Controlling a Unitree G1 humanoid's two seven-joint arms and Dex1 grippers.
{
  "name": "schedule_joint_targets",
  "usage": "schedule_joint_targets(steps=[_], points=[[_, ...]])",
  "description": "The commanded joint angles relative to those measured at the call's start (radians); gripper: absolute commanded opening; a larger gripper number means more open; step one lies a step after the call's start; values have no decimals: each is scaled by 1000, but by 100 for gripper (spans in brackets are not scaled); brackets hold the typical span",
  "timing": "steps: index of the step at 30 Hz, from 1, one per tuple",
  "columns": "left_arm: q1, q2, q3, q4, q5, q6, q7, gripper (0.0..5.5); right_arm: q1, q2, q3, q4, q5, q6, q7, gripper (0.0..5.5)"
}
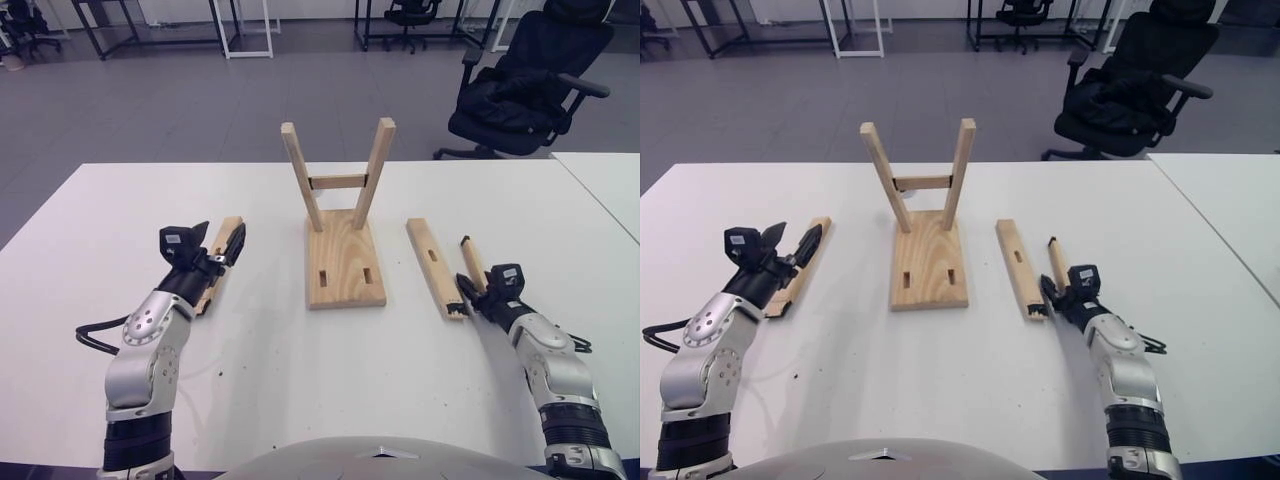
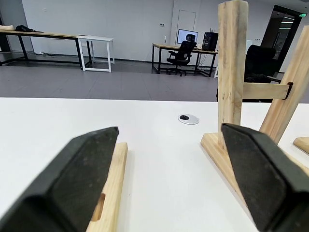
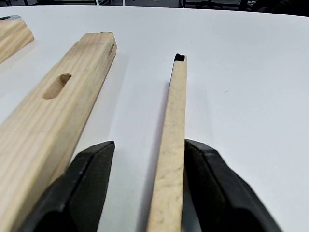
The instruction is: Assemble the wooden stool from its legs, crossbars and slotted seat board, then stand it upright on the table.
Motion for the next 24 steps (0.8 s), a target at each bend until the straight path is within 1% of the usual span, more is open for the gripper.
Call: schedule_joint_targets(steps=[1, 4, 8, 10, 12, 13, 15, 16, 18, 19, 20, 22, 24], points=[[-8, 1, -12, 3, 12, 6, 5, 393, 0, -13, -16, 41, -33, 44, -58, 223], [3, 0, -19, -4, 21, 5, 8, 393, 15, -8, -32, 1, -28, 59, -95, 163], [14, -4, -24, -11, 29, 2, 17, 393, 21, 8, -17, -33, -26, 94, -98, 75], [13, -3, -25, -11, 30, 1, 21, 393, 19, 2, -9, -28, -38, 84, -93, 44], [7, -6, -19, -22, 10, 15, 25, 393, 7, -5, -12, -22, -45, 71, -91, 43], [-9, -15, -6, -48, -38, 44, 31, 393, -9, -17, -14, -30, -66, 27, -104, 43], [-75, -26, 27, -132, -186, 125, 49, 393, -56, -77, 1, -101, -194, -131, -170, 43], [-127, -30, 48, -177, -286, 176, 81, 393, -90, -112, 28, -161, -278, -215, -194, 43], [-229, -45, 81, -232, -495, 260, 174, 393, -156, -159, 85, -264, -423, -330, -228, 43], [-293, -63, 93, -239, -622, 286, 253, 393, -198, -177, 112, -313, -503, -374, -253, 43], [-357, -105, 80, -243, -762, 288, 357, 393, -252, -198, 164, -360, -620, -425, -275, 43], [-444, -193, 26, -242, -958, 269, 535, 393, -352, -206, 283, -408, -820, -518, -298, 43], [-477, -245, -46, -238, -1011, 266, 634, 393, -420, -158, 371, -411, -919, -564, -322, 43]])
